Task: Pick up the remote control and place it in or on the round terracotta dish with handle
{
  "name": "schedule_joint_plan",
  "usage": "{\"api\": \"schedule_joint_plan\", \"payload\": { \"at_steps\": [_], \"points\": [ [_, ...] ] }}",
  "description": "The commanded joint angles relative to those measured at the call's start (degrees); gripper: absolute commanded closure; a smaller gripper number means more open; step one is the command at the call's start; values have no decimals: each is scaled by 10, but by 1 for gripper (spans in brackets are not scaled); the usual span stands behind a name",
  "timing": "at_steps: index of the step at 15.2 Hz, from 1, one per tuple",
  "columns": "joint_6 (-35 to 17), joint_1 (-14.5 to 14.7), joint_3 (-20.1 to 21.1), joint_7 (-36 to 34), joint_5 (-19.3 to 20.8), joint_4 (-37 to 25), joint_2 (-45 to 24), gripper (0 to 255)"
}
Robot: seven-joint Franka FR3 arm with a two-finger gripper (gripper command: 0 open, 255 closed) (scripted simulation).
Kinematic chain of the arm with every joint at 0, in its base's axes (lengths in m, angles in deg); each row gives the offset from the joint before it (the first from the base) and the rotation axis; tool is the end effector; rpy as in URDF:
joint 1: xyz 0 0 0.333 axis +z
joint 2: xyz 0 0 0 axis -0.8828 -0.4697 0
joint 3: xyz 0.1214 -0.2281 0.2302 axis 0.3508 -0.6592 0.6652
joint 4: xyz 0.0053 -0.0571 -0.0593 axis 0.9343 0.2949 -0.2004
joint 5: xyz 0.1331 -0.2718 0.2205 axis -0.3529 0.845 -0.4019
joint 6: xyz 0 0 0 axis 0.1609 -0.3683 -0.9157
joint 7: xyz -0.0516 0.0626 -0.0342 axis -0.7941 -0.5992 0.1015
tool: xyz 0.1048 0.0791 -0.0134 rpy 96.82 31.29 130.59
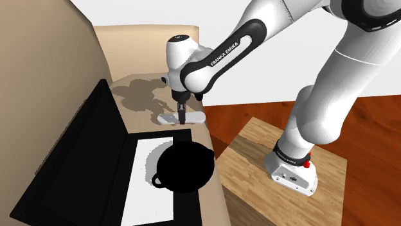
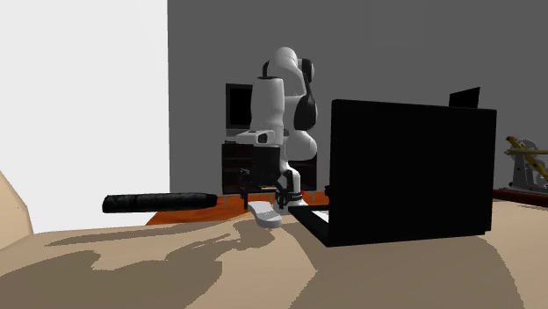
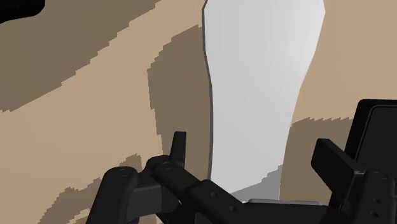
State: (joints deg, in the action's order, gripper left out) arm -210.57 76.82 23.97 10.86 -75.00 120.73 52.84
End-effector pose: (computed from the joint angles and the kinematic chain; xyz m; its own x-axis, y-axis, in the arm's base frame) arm 0.4262 0.1820 0.3558 0.7198 0.6942 0.0082 0.6934 -0.7194 0.0412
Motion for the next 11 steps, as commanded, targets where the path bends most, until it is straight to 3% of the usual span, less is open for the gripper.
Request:
{"api": "schedule_joint_plan", "payload": {
  "at_steps": [1,8,9,11],
  "points": [
    [-12,0,0,-2,2,3,-8,0],
    [-11,0,0,-2,2,3,-8,0],
    [-11,0,0,-2,2,3,-8,255],
    [-11,0,0,-2,2,3,-8,255]
  ]
}}
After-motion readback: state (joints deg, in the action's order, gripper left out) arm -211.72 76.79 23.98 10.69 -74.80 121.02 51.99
